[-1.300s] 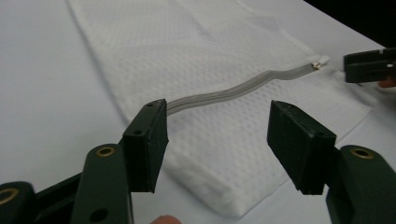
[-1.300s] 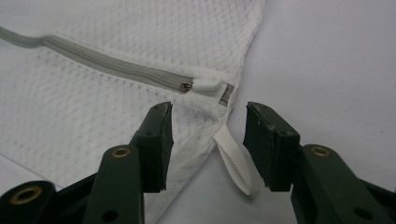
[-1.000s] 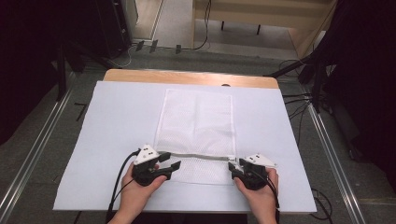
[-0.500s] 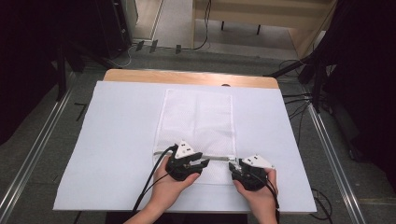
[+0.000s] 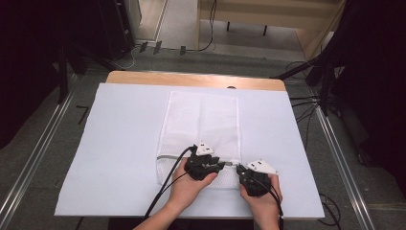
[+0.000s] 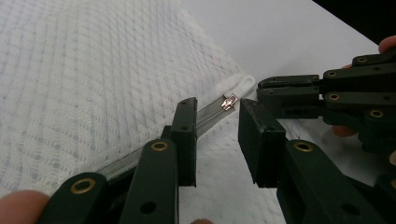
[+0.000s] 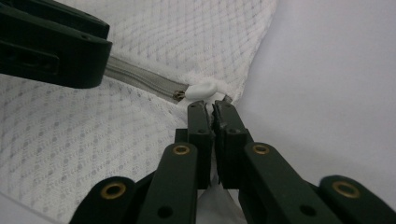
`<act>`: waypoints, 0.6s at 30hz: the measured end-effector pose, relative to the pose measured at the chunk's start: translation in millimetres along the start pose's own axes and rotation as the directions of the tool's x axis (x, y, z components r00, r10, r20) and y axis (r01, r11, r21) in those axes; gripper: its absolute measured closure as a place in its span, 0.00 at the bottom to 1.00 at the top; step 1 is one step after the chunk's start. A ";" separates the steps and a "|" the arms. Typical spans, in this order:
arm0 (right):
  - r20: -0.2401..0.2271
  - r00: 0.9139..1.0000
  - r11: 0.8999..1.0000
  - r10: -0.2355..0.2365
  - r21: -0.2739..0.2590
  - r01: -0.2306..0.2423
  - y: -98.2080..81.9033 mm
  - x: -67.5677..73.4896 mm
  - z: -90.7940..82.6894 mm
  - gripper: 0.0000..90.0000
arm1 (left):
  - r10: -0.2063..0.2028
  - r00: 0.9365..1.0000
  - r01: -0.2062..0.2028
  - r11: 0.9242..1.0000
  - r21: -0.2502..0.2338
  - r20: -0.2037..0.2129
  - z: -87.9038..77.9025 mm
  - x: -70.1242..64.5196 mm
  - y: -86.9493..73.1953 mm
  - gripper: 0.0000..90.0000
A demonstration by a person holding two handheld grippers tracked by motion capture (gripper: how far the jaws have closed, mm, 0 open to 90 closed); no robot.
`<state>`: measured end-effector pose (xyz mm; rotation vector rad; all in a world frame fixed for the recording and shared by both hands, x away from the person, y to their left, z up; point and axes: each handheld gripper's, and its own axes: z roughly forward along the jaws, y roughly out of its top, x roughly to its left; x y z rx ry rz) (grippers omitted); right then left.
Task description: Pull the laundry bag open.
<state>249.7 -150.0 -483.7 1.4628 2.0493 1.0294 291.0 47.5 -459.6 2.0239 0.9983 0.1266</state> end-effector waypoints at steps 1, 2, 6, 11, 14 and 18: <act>-0.008 1.000 0.999 -0.015 -0.036 0.015 1.5 1.0 -3.5 0.99 | -0.005 1.000 0.005 1.000 -0.005 0.004 1.6 -0.4 1.0 0.76; -0.014 0.999 0.998 -0.029 -0.059 0.028 2.6 2.2 -5.8 0.99 | -0.003 1.000 0.003 1.000 0.001 -0.001 2.2 0.0 1.4 0.76; -0.012 0.998 0.991 -0.068 -0.114 0.066 6.5 6.7 -13.2 0.99 | -0.018 1.000 0.018 1.000 0.007 0.014 4.1 3.0 1.3 0.75; -0.030 0.995 0.979 -0.097 -0.183 0.090 10.8 11.9 -20.6 0.99 | -0.073 0.996 0.074 0.997 -0.009 0.052 0.6 8.5 3.5 0.74; -0.025 0.995 0.970 -0.102 -0.224 0.093 14.3 12.4 -25.4 0.99 | -0.084 0.995 0.085 0.996 -0.018 0.059 -3.0 11.0 4.6 0.74; -0.034 0.994 0.967 -0.105 -0.237 0.094 16.0 12.4 -26.7 0.99 | -0.080 0.995 0.081 0.996 -0.021 0.062 -5.4 11.1 5.2 0.74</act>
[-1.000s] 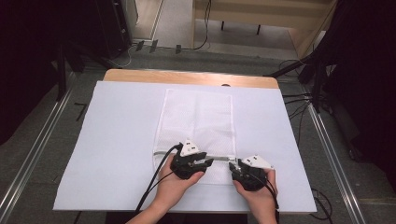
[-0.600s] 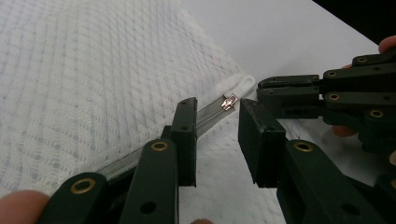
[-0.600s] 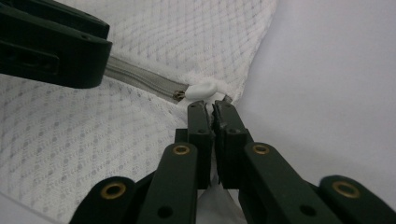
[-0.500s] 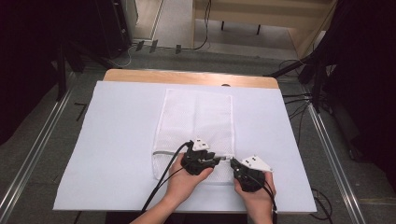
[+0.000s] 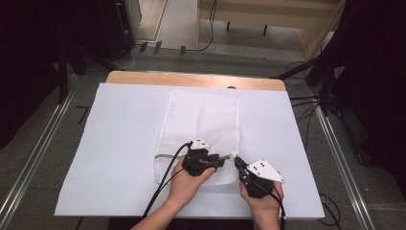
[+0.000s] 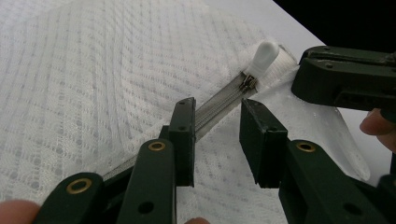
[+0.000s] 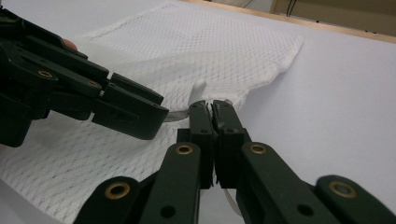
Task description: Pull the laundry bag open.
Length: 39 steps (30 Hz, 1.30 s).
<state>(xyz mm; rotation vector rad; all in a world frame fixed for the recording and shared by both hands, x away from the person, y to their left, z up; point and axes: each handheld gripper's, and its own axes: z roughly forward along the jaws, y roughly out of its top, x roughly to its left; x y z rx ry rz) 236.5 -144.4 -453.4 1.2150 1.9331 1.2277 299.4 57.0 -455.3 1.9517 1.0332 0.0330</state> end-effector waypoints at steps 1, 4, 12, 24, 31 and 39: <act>-0.008 1.000 1.000 -0.006 0.004 0.006 -0.6 1.0 0.4 0.99 | -0.002 1.000 0.002 1.000 0.002 0.002 0.1 0.3 -0.2 0.73; -0.018 1.000 1.000 -0.003 -0.003 0.003 -0.3 1.6 0.5 1.00 | -0.001 1.000 0.001 1.000 0.016 0.016 3.6 0.3 -1.8 0.73; -0.035 0.999 1.000 -0.009 -0.003 0.009 0.4 3.8 0.5 1.00 | -0.018 0.999 0.017 1.000 0.021 0.042 8.6 0.1 -4.4 0.66; -0.037 0.999 1.000 0.000 0.003 0.000 -0.6 2.3 1.4 1.00 | -0.133 0.975 0.133 0.991 0.012 0.179 5.3 9.6 0.3 0.72; -0.037 0.999 1.000 0.001 -0.002 -0.001 -0.2 1.8 1.1 1.00 | -0.193 0.969 0.189 0.981 0.042 0.157 7.0 23.1 0.9 0.70; -0.042 0.999 1.000 0.005 -0.005 -0.005 0.0 1.3 0.8 1.00 | -0.233 0.950 0.222 0.972 0.076 0.208 16.1 24.7 -2.3 0.65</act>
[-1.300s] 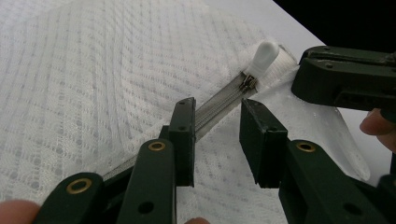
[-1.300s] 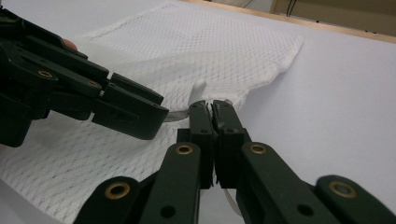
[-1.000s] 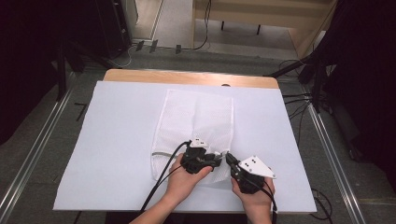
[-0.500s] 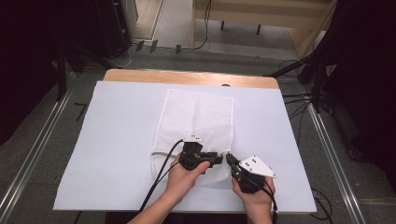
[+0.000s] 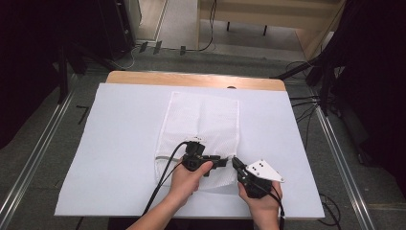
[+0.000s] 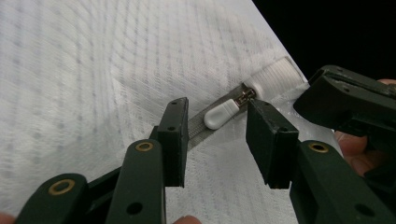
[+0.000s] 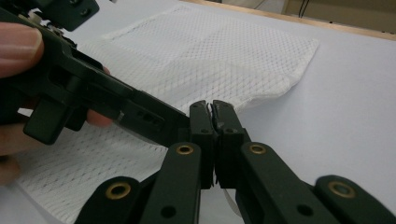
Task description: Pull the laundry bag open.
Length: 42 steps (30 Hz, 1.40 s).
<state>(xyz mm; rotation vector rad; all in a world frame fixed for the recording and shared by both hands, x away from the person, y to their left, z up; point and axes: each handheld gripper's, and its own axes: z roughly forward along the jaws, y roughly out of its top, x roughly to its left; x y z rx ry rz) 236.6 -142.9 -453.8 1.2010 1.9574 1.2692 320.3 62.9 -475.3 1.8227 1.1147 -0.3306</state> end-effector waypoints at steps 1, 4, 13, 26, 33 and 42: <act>0.000 1.000 1.000 -0.001 0.002 0.001 -0.2 -0.2 0.1 1.00 | -0.006 1.000 0.006 1.000 0.003 0.017 0.7 0.7 0.0 0.64; -0.002 1.000 1.000 0.006 0.002 -0.006 -0.7 -0.9 0.3 1.00 | -0.048 0.995 0.047 0.999 0.004 0.083 0.9 4.9 1.3 0.64; 0.002 1.000 1.000 0.009 0.004 -0.009 -1.2 -2.1 0.1 1.00 | -0.059 0.993 0.059 0.998 -0.006 0.099 0.0 3.6 0.6 0.69; 0.020 1.000 1.000 0.016 0.018 -0.016 -2.9 -5.9 0.7 1.00 | -0.062 0.986 0.065 0.998 -0.015 0.158 -3.7 -1.4 0.2 0.77; 0.016 1.000 1.000 0.010 0.016 -0.011 -2.7 -5.0 0.8 1.00 | -0.047 0.992 0.050 0.999 -0.018 0.117 -2.4 -0.7 -0.6 0.79; 0.013 1.000 1.000 0.018 0.014 -0.018 -2.2 -4.8 0.5 1.00 | -0.058 0.997 0.060 0.998 -0.034 0.056 -4.2 5.3 1.8 0.75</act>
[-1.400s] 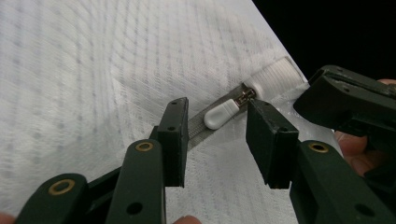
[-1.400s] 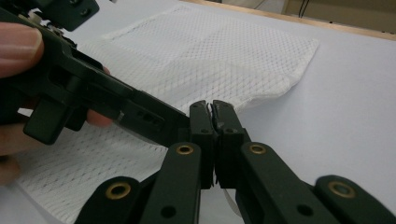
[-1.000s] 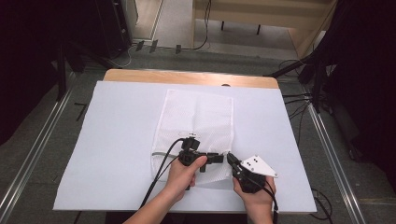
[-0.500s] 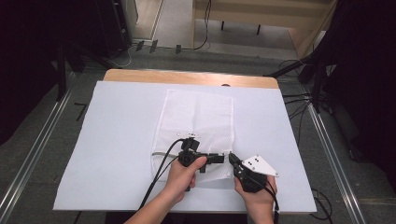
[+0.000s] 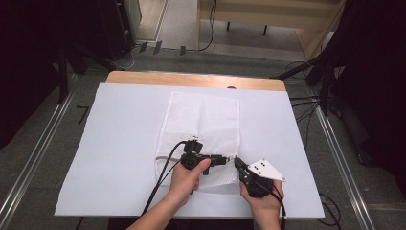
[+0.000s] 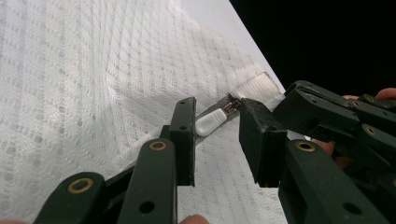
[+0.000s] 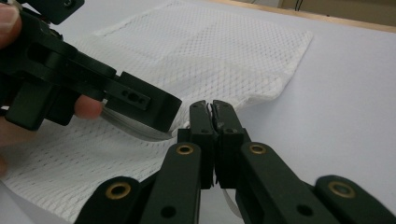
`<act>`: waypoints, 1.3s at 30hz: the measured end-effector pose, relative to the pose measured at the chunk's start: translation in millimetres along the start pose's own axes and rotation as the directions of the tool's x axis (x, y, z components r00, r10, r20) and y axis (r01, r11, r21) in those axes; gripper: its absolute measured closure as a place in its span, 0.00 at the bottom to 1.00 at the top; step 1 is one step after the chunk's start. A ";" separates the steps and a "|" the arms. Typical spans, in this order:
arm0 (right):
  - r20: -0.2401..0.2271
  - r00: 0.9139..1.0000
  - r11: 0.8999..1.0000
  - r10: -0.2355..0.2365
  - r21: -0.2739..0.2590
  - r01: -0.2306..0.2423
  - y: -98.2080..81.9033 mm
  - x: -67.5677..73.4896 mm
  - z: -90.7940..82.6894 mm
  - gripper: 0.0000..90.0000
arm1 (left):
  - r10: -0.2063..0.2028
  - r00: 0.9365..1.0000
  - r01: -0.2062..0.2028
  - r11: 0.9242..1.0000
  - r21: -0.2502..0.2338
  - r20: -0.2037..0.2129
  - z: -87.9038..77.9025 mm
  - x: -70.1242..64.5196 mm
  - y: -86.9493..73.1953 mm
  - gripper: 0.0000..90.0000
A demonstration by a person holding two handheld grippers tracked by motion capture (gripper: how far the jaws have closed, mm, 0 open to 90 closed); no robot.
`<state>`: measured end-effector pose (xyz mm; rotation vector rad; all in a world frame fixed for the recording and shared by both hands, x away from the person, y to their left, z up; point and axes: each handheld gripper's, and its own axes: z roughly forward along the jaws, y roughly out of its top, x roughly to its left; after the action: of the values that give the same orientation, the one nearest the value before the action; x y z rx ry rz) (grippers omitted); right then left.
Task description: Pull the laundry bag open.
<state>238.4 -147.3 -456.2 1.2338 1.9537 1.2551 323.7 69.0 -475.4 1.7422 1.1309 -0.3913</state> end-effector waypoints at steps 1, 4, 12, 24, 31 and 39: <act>-0.001 1.000 1.000 -0.002 -0.001 0.002 0.0 0.0 0.0 1.00 | 0.000 1.000 0.000 1.000 0.005 0.003 0.8 0.2 -0.3 0.74; -0.001 1.000 1.000 0.002 -0.003 -0.002 0.1 -0.6 -0.6 1.00 | 0.000 1.000 0.000 1.000 0.009 -0.001 3.2 0.9 -1.2 0.71; -0.008 1.000 1.000 -0.001 -0.005 0.001 0.7 0.1 -1.2 1.00 | -0.062 0.997 0.061 0.998 0.009 0.051 7.9 8.1 -0.4 0.65; 0.003 1.000 1.000 0.007 -0.005 -0.007 0.3 -2.7 -1.9 1.00 | -0.110 0.984 0.111 0.994 0.004 0.137 4.4 7.3 -0.5 0.69; 0.005 1.000 1.000 0.004 -0.004 -0.004 0.2 -2.7 -1.2 1.00 | -0.114 0.984 0.112 0.994 0.016 0.138 3.3 8.5 -1.0 0.72; 0.004 1.000 1.000 0.008 -0.003 -0.008 -0.3 -3.4 -0.8 1.00 | -0.092 0.987 0.090 0.996 0.023 0.134 1.5 6.2 -0.8 0.79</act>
<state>239.2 -150.7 -456.3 1.2428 1.9449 1.2577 326.6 71.0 -480.8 1.6565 1.1142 -0.5678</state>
